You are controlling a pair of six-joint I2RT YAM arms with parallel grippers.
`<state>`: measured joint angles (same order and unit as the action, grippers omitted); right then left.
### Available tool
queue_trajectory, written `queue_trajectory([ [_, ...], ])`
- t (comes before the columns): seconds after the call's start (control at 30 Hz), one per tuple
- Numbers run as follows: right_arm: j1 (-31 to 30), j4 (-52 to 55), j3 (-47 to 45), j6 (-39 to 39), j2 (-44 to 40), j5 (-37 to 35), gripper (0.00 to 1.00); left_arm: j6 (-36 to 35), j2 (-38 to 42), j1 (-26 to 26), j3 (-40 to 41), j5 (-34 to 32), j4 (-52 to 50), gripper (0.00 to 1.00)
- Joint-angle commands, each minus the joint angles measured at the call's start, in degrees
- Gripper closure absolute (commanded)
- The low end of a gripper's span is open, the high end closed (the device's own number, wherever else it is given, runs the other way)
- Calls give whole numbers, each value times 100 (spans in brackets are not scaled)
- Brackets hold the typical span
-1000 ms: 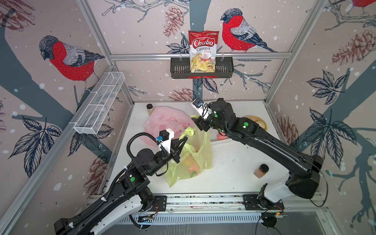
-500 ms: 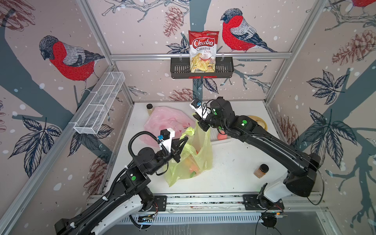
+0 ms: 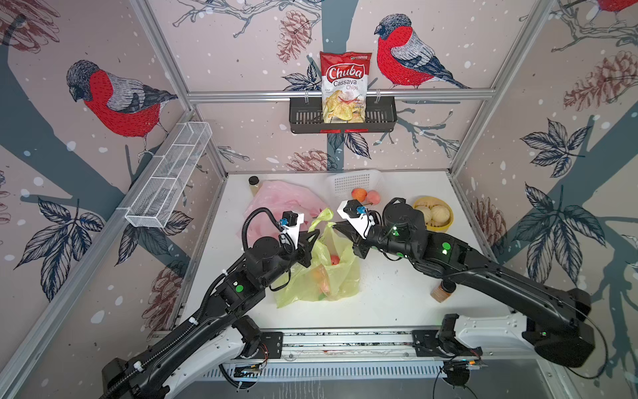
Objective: Place the peach into a plastic bag & tie a knot
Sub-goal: Cross the plastic bag at the center of the board.
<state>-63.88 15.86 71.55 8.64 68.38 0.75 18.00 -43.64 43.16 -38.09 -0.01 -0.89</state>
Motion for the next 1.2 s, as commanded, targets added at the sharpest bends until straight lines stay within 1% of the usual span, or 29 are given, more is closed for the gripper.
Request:
queue_trajectory([
  [0.0, -281, -297, 38, -145, 26, -213, 100, 66, -232, -9, -130, 104, 0, 100],
  [0.07, -465, -221, 212, -92, 147, -336, 100, 25, -327, -9, -165, 80, -1, 100],
  [0.13, -588, -159, 437, -84, 320, -624, 100, -86, -347, -9, -212, 197, -25, 100],
  [0.27, -575, 146, 1068, -322, 935, -1285, 100, -324, -237, -11, -226, 474, -2, 100],
  [0.37, -575, 486, 1519, -390, 1336, -1275, 100, -493, -164, -9, -211, 569, 89, 100],
  [0.47, -583, 598, 1703, -390, 1524, -1168, 100, -705, -247, -9, -375, 641, -14, 100],
  [0.57, -573, 574, 1709, -364, 1527, -1057, 100, -910, -359, -9, -593, 736, -121, 91],
  [0.6, -546, 592, 1713, -356, 1504, -991, 100, -982, -380, -9, -644, 775, -148, 86],
  [0.63, -498, 611, 1714, -347, 1483, -897, 100, -1035, -387, -9, -661, 825, -157, 79],
  [0.7, -365, 663, 1707, -340, 1414, -614, 100, -1160, -391, -9, -691, 1004, -180, 57],
  [0.73, -291, 660, 1681, -337, 1374, -451, 100, -1193, -396, -9, -697, 1097, -184, 49],
  [0.8, -131, 647, 1620, -327, 1268, -144, 100, -1229, -407, -9, -716, 1296, -183, 39],
  [0.9, 126, 637, 1564, -278, 1141, 420, 100, -1237, -426, -10, -710, 1529, -153, 31],
  [1.0, 296, 607, 1537, -222, 1081, 771, 100, -1237, -485, -9, -740, 1742, -130, 29],
  [1.1, 321, 620, 1568, -141, 1096, 919, 100, -1221, -515, -9, -805, 1742, -174, 28],
  [1.17, 322, 659, 1599, -87, 1133, 998, 100, -1233, -506, -9, -828, 1765, -152, 25],
])
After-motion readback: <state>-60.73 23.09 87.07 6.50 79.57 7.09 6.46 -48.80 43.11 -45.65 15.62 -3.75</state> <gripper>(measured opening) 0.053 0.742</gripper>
